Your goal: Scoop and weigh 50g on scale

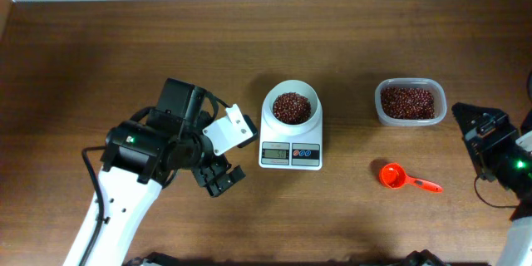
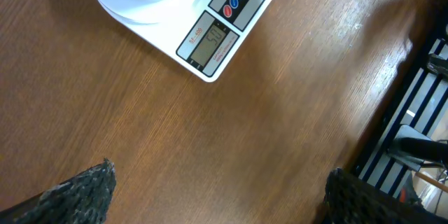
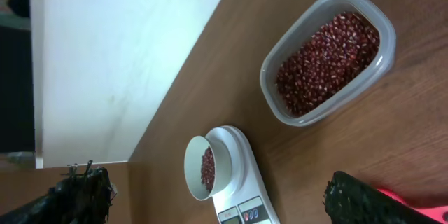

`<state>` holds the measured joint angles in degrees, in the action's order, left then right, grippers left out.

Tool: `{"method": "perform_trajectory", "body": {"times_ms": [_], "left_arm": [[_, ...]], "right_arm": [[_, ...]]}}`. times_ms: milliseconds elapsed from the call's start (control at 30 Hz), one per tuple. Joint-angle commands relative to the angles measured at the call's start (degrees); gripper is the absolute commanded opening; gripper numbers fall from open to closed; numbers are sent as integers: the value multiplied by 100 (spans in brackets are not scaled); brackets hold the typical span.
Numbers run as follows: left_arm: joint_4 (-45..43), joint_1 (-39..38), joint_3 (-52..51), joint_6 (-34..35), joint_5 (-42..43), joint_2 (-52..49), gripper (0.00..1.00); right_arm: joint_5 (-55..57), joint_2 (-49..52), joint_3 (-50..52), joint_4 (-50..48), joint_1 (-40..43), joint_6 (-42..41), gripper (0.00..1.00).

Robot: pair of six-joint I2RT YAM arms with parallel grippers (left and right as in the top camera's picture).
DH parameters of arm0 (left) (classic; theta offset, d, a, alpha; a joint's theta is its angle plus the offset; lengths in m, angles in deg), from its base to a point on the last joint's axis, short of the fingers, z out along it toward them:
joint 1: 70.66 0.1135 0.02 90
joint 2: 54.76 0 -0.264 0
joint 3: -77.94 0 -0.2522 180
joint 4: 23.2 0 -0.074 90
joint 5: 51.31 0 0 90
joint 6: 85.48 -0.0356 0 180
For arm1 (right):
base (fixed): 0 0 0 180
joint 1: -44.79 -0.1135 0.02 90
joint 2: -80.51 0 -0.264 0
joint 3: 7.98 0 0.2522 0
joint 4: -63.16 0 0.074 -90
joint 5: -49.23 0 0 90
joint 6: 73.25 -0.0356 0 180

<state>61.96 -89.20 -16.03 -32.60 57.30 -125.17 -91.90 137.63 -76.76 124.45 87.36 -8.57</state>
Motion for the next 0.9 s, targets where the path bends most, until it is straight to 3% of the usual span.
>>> {"method": "perform_trajectory", "body": {"times_ms": [0,167,400,600,867], "left_arm": [[9,35,-13,-90,2,-9,99],[9,35,-13,-90,2,-9,99],[9,35,-13,-90,2,-9,99],[9,35,-13,-90,2,-9,99],[9,35,-13,-90,2,-9,99]], "right_arm": [[-177,221,-85,109,22,-31,99],[-490,109,-81,-11,-546,1467,99],[660,-55,-81,-1270,-2184,1482,99],[2942,-739,24,-1635,-3696,1438,99],[3663,-1939,573,-1919,-3965,1438,99]]}}
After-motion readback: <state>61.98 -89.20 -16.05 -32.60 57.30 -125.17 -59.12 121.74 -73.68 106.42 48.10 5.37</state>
